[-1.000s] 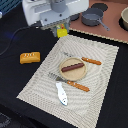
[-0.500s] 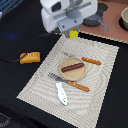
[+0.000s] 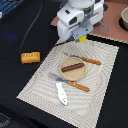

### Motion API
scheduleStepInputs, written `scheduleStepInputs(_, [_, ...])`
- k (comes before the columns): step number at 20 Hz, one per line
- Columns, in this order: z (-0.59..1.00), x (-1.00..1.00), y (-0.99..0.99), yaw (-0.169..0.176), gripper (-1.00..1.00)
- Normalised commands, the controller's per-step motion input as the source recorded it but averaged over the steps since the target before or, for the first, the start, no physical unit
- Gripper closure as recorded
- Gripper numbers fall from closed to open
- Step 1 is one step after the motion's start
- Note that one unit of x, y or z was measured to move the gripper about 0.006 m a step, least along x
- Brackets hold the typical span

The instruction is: Interact with the objects in diverse but meaningful ways.

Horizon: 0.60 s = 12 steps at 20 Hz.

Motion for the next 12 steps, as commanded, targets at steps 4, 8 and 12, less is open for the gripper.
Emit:
scheduleStepInputs(4, [-0.32,0.48,0.38,0.070,1.00])
scheduleStepInputs(8, [-0.17,0.48,0.21,0.067,1.00])
scheduleStepInputs(12, [0.09,0.35,0.10,0.024,-1.00])
